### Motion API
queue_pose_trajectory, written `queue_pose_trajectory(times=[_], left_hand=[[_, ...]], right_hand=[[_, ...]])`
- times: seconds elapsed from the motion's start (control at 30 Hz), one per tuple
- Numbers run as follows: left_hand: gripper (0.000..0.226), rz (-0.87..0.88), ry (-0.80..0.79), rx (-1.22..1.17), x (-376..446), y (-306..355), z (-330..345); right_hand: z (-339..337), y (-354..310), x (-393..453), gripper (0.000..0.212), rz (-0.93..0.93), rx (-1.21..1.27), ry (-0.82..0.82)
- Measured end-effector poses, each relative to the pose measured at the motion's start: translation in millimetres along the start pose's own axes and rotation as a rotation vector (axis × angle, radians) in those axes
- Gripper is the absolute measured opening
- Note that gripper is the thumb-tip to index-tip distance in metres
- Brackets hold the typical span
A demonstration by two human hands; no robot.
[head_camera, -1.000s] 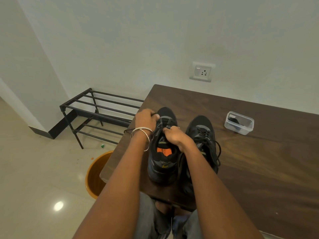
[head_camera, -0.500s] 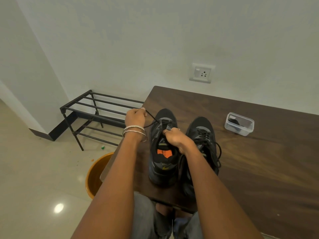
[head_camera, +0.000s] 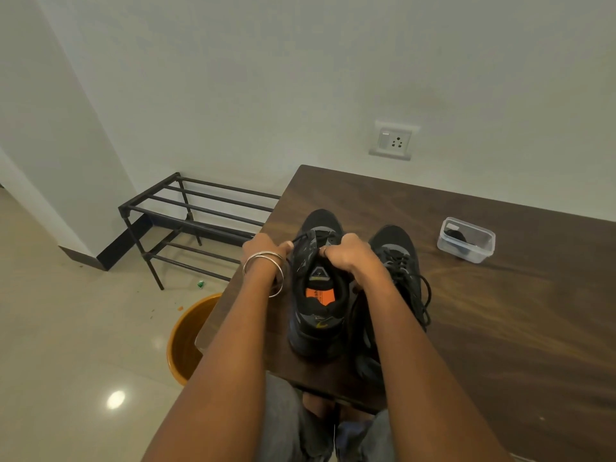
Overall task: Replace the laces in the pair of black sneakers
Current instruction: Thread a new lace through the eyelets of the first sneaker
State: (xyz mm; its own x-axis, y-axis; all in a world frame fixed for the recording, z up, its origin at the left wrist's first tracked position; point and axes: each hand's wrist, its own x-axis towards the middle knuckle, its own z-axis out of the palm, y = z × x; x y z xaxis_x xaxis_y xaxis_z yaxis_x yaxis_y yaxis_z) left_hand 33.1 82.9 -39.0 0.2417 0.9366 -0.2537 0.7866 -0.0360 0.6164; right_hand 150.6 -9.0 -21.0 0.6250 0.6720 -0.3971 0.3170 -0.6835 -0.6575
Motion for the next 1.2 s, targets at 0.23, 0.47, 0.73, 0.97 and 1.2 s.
queue_pose_trajectory(times=[0.23,0.47,0.73,0.97,1.2], left_hand=[[0.034,0.063,-0.102,0.157,4,5,-8],[0.033,0.046,0.297,0.253,1,13,-15],[0.018,0.246,0.067,0.309,14,14,14],[0.014,0.173,0.01,-0.577,8,22,-18],[0.038,-0.052,-0.56,-1.609,-21,55,-46]], right_hand=[[-14,-13,-3,0.028,-0.067,-0.17,0.158],[-16,-14,2,0.021,-0.107,-0.147,0.205],[-9,-15,14,0.016,-0.13,-0.044,0.225],[-14,-18,15,0.011,-0.139,0.058,0.264],[-24,-32,-20,0.021,-0.239,0.548,0.062]])
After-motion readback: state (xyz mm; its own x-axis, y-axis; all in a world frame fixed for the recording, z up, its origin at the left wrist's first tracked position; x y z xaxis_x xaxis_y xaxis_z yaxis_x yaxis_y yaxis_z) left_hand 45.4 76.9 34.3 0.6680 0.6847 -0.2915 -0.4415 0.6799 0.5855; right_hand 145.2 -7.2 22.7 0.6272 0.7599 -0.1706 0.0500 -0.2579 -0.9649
